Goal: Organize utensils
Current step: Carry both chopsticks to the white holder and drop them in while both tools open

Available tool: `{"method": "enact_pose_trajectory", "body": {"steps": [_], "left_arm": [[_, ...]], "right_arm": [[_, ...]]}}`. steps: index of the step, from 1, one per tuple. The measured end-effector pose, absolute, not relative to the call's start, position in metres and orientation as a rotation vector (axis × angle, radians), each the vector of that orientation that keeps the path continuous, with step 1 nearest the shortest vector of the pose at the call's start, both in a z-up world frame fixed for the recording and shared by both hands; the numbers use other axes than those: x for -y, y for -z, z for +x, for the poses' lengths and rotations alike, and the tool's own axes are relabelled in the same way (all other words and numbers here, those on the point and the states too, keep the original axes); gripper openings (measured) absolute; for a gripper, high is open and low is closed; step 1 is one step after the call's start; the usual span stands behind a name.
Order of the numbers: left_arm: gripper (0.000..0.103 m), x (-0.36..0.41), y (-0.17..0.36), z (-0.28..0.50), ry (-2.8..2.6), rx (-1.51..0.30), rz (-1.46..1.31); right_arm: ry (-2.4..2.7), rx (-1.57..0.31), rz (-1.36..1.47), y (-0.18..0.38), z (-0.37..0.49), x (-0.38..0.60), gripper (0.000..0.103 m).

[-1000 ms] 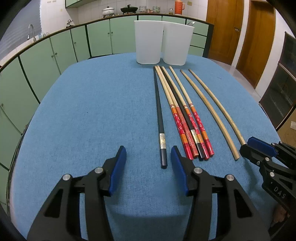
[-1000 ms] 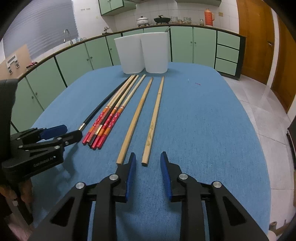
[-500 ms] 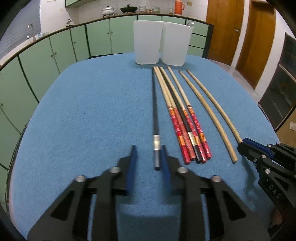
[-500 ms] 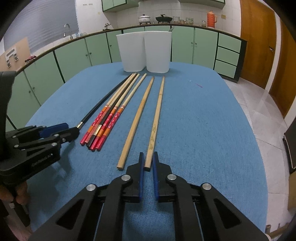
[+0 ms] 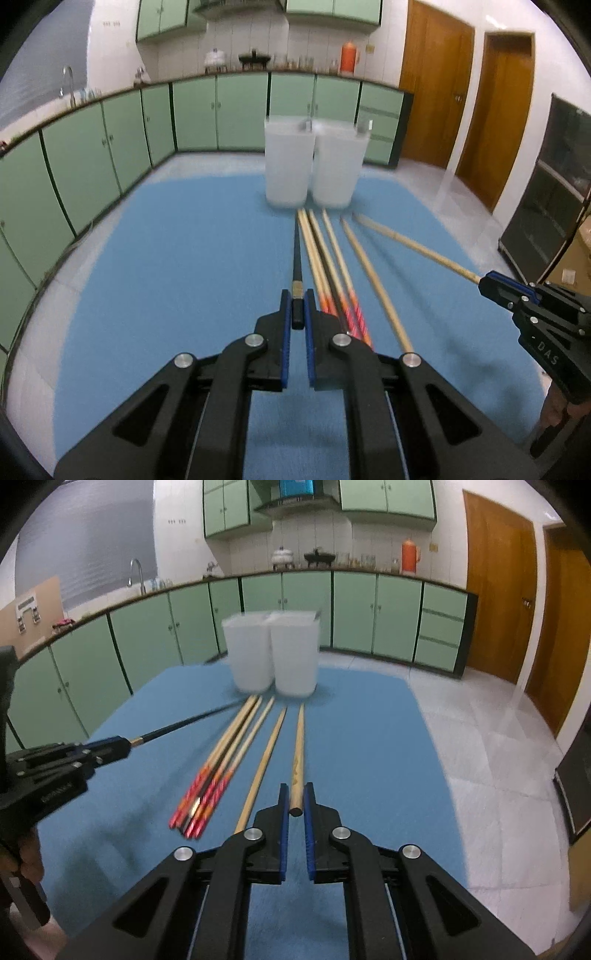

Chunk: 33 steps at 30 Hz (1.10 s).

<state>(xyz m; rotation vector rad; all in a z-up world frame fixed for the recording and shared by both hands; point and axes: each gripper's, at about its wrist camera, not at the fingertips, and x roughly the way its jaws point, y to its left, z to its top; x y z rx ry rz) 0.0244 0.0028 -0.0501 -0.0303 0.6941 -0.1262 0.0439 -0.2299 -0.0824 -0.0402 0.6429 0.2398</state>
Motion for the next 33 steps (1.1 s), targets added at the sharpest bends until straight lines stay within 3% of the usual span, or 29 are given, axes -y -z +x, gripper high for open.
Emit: {"method": "enact_pose_trajectory", "body": {"steps": [12,33], "left_arm": [[0.006,-0.010,-0.023,0.054,0.146,-0.525,-0.070],[0.006,-0.009,-0.058,0.109,0.169,-0.442,-0.091]], "right_arm": [[-0.296,-0.524,0.038,0.011,0.075,0.246,0.007],[-0.373,-0.460,0.062,-0.046,0.133,0.245,0.006]]}}
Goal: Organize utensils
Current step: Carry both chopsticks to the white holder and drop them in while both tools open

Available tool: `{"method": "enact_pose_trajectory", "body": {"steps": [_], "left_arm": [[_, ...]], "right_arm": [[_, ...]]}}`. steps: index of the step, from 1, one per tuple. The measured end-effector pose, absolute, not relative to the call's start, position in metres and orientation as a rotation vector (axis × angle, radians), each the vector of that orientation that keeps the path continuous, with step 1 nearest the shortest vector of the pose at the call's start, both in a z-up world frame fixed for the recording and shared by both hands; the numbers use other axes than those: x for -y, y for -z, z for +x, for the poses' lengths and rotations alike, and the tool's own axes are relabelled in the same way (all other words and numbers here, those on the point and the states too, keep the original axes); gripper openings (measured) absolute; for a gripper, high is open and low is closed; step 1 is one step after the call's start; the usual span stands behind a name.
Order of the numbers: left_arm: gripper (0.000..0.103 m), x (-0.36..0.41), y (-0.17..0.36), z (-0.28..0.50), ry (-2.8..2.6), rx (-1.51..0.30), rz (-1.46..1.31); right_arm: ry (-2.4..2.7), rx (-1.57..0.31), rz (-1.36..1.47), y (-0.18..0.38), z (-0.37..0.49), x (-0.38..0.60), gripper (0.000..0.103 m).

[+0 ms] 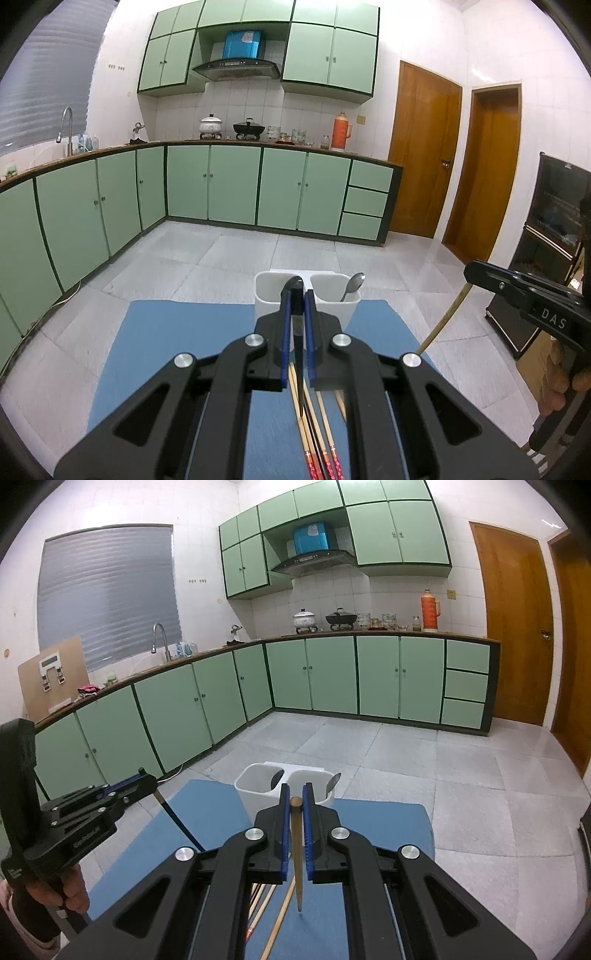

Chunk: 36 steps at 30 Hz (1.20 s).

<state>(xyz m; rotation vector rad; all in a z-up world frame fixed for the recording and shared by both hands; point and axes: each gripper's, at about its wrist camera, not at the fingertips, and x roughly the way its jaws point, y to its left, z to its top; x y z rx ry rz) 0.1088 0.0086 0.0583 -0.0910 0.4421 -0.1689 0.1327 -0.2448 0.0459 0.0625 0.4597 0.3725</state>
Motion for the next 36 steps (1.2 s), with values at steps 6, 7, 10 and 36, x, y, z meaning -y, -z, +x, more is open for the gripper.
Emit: {"method": "enact_pose_trajectory", "body": {"steps": [6,7,10,36], "left_arm": [[0.006,-0.011,-0.066,0.110,0.164,-0.413,-0.095],[0.006,-0.012,-0.071,0.112,0.163,-0.401,-0.097],[0.006,-0.014,-0.086,0.117,0.162,-0.363,-0.098],[0.006,0.011,-0.111,0.235,0.128,-0.227,-0.073]], "right_arm": [[-0.386,-0.438,0.059,-0.056,0.143,0.242,0.006],[-0.391,-0.431,0.058,-0.059,0.144,0.241,0.006],[-0.401,-0.403,0.051,-0.072,0.147,0.238,0.006],[-0.382,-0.374,0.030,-0.082,0.252,0.203,0.006]]}}
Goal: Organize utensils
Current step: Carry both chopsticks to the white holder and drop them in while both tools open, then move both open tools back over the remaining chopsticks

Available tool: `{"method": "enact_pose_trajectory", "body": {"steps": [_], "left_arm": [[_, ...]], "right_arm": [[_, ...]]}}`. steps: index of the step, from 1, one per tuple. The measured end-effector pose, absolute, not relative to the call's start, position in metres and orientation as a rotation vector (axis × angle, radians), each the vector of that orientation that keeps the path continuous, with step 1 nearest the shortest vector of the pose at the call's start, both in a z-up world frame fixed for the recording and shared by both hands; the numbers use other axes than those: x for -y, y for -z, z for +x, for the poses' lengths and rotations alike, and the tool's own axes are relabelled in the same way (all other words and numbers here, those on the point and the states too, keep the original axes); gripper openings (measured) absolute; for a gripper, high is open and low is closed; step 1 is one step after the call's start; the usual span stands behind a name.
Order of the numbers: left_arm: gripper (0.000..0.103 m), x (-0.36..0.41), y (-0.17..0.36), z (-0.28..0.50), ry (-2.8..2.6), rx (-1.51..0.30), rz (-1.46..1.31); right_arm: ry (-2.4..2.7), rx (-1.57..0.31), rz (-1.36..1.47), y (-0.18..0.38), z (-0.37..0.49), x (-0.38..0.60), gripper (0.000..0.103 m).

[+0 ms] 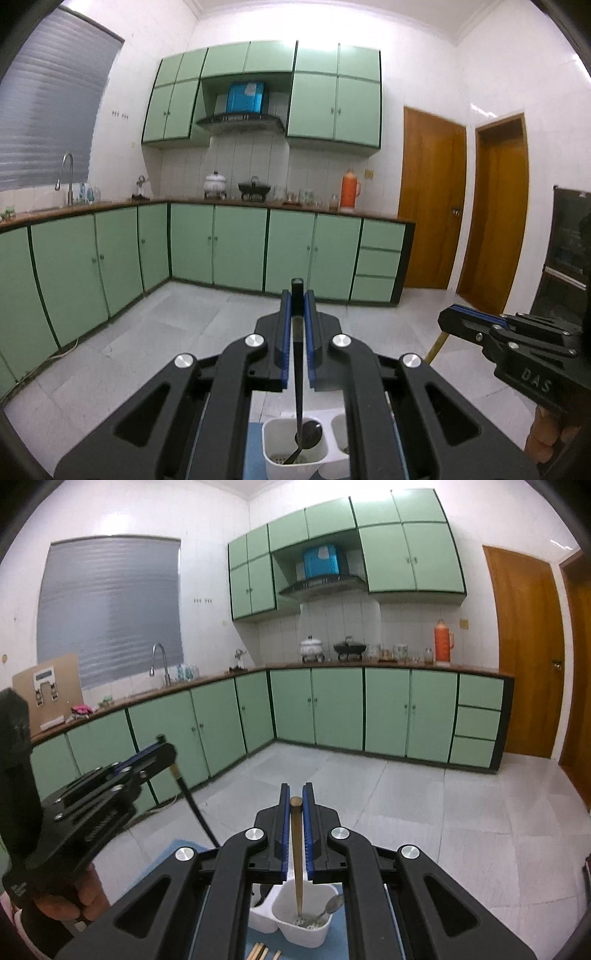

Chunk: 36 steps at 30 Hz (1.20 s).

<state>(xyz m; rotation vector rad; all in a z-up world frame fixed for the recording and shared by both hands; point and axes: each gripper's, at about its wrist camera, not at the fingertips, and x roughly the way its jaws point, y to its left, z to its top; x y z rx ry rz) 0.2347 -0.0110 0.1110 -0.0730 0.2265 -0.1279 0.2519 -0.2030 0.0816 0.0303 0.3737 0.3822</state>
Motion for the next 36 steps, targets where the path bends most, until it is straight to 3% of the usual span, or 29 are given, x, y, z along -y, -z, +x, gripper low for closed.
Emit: {"method": "enact_pose_trajectory", "body": {"steps": [9,11,13,16,21,25,36], "left_arm": [[0.007,0.008,-0.067,0.250,0.148,-0.346,-0.046],[0.018,0.005,-0.062,0.245,0.146,-0.356,-0.046],[0.038,-0.001,-0.061,0.236,0.139,-0.352,-0.052],[0.045,-0.007,-0.060,0.224,0.131,-0.347,-0.063],[0.059,-0.014,-0.053,0.188,0.105,-0.331,-0.075],[0.060,-0.015,-0.035,0.151,0.081,-0.347,-0.077],[0.062,-0.010,0.042,0.072,0.070,-0.549,-0.019]], "right_arm": [[-0.400,-0.460,0.048,-0.046,0.262,0.199,0.007],[-0.395,-0.467,0.051,-0.041,0.260,0.201,0.009],[-0.385,-0.471,0.063,-0.039,0.258,0.206,0.015],[-0.359,-0.457,0.084,-0.036,0.246,0.217,0.028],[-0.316,-0.436,0.106,-0.027,0.214,0.229,0.038],[-0.296,-0.438,0.137,-0.006,0.178,0.238,0.044],[-0.253,-0.609,0.145,0.083,0.091,0.228,0.045]]}}
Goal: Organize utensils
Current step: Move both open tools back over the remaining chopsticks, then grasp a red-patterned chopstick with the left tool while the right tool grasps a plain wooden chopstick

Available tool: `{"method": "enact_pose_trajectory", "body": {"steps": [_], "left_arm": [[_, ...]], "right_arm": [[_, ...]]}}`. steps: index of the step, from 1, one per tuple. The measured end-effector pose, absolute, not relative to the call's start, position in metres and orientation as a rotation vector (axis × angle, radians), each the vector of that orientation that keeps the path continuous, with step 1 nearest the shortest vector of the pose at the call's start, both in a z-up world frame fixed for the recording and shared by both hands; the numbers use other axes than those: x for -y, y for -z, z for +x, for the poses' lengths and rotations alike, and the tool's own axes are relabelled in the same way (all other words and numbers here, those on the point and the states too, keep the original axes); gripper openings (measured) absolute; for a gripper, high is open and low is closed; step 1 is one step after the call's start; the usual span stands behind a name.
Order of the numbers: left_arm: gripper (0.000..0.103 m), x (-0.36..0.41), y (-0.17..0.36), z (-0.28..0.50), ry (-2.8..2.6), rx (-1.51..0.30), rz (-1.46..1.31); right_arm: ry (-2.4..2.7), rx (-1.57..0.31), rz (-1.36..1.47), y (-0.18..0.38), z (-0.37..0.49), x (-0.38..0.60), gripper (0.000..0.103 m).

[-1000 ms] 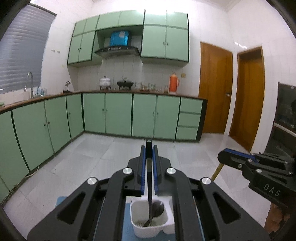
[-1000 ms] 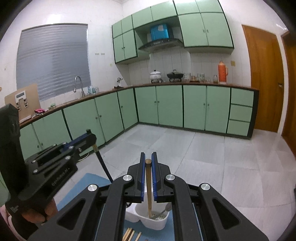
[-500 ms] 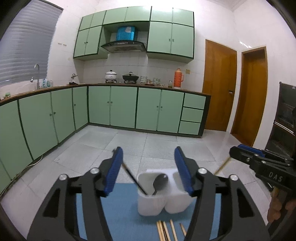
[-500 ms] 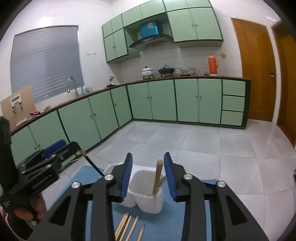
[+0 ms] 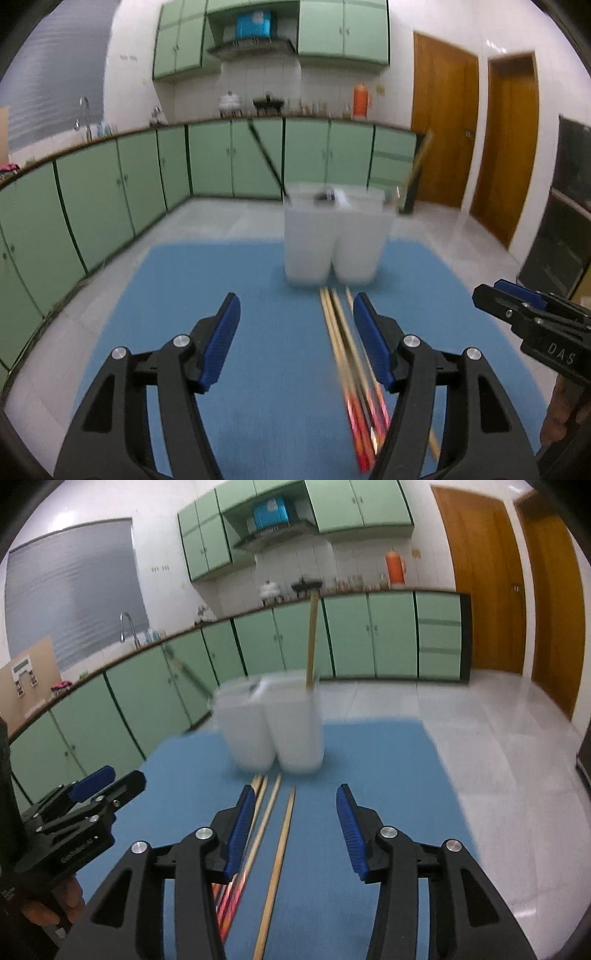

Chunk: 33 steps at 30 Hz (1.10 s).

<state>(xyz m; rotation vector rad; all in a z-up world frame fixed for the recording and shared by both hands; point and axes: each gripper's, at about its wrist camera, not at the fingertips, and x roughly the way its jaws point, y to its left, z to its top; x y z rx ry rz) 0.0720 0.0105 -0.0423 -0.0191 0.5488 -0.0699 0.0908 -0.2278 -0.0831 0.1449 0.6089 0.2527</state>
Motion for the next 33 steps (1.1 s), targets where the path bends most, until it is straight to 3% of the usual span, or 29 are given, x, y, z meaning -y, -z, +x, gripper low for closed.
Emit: {"method": "enact_pose_trajectory", "body": {"steps": [11,33], "left_arm": [[0.061,-0.008,0.102,0.023,0.113,-0.744,-0.010],[0.055,0.015,0.128,0.034,0.148,-0.885,0.024]], "right_arm": [[-0.267,-0.727,0.132,0.128,0.054,0.217,0.040],[-0.305,-0.851,0.072,0.156,0.062,0.195,0.024]]}}
